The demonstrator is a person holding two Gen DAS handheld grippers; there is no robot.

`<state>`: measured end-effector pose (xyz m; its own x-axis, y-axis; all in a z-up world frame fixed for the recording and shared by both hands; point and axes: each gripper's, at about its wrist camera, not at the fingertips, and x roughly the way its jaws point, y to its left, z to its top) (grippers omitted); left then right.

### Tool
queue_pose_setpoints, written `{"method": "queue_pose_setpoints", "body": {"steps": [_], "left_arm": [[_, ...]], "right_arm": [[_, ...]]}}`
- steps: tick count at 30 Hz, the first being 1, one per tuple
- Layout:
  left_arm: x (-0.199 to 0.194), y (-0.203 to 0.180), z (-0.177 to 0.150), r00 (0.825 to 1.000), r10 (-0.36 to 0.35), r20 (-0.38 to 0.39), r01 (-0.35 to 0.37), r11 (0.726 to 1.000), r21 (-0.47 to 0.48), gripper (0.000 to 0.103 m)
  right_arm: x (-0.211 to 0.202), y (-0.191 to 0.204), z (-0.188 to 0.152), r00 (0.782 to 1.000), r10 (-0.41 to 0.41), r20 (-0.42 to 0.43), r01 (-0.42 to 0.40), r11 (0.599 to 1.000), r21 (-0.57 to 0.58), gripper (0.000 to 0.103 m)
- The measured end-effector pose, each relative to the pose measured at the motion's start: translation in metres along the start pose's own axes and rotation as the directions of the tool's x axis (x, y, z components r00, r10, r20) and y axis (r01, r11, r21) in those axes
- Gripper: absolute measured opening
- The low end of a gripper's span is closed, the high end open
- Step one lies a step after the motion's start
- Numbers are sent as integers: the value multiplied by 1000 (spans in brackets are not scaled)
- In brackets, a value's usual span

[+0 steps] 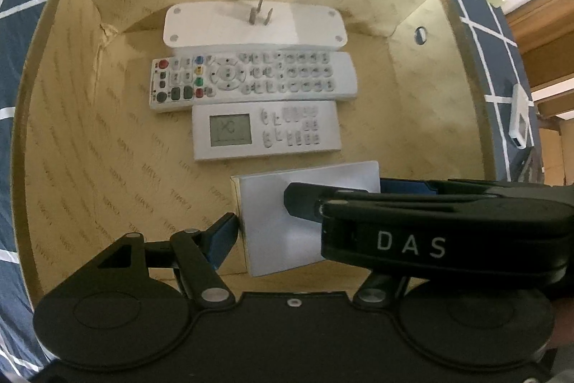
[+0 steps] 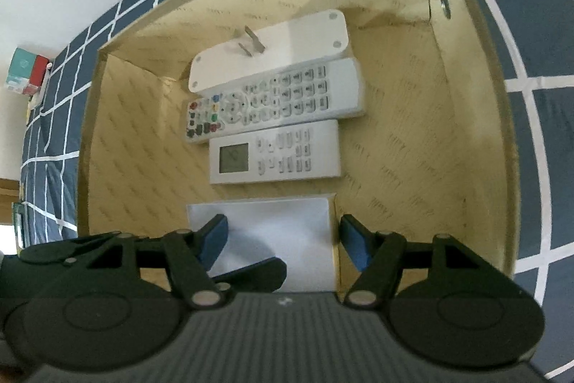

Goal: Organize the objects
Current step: 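Lower the small white box into the cardboard box beside the remotes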

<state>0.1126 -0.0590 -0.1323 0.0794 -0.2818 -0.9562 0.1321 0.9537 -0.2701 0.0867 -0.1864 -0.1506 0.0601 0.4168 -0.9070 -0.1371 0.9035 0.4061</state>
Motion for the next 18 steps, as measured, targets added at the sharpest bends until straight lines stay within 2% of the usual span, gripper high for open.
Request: {"method": "queue_pose_setpoints", "body": {"steps": [18], "left_arm": [[25, 15, 14, 998, -4, -67, 4, 1000, 7, 66]], "right_arm": [[28, -8, 11, 999, -9, -50, 11, 999, 41, 68]]}}
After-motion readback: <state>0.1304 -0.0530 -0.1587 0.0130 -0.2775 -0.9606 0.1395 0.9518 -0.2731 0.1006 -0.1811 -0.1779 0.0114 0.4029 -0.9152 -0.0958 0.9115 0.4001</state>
